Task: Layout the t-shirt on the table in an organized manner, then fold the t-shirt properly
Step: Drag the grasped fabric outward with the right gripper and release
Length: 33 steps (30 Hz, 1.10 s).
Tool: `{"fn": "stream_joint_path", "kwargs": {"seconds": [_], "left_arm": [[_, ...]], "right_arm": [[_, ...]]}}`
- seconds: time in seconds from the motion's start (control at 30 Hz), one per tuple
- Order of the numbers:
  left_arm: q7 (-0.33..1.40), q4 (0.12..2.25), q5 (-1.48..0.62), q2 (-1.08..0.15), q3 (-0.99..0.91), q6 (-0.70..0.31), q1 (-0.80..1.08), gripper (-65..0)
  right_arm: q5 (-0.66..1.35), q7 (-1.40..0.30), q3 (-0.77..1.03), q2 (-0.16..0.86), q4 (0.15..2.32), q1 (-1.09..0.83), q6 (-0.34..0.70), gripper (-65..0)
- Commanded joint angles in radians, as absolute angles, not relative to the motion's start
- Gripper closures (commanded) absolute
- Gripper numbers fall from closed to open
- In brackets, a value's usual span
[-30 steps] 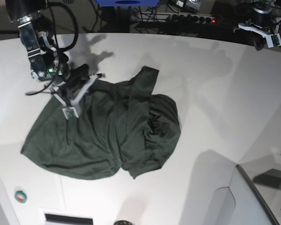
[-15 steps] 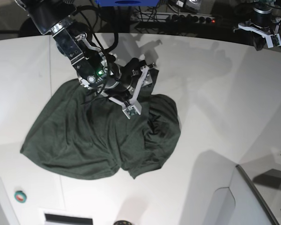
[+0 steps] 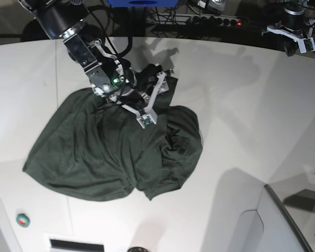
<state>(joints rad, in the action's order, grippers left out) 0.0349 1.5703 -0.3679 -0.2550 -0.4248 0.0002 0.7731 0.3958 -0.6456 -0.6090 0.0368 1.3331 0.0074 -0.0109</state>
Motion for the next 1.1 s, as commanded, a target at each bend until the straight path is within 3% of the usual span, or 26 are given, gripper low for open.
{"fn": "stream_joint_path", "kwargs": {"seconds": [0.0,0.1,0.13,0.4,0.7,1.07], "left_arm": [[0.012,1.583,-0.369,-0.265,-0.43,0.005,0.783,0.0],[0.012,1.583,-0.369,-0.265,-0.432,0.005,0.773,0.0],[0.012,1.581,-0.369,-0.265,-0.432,0.005,0.771,0.0],[0.012,1.563,-0.369,-0.265,-0.43,0.005,0.768,0.0],[0.01,1.573,-0.367,-0.269,-0.426,0.005,0.766,0.0],[0.054,1.601,-0.372,-0.303,-0.305,0.005,0.659,0.0]], "right_arm": [[0.401,-0.63,-0.608,0.027,1.349,0.024,-0.008,-26.7],[0.406,-0.634,-0.608,0.025,1.349,0.038,-0.008,-3.9],[0.406,-0.636,-0.608,0.025,1.351,0.038,-0.008,0.0],[0.407,-0.773,-0.542,0.073,1.541,0.025,-0.01,-0.3],[0.407,-1.02,-0.173,0.101,1.933,-0.068,-0.005,-0.3],[0.407,-1.036,0.045,0.165,1.988,-0.117,-0.005,-0.3]]}}
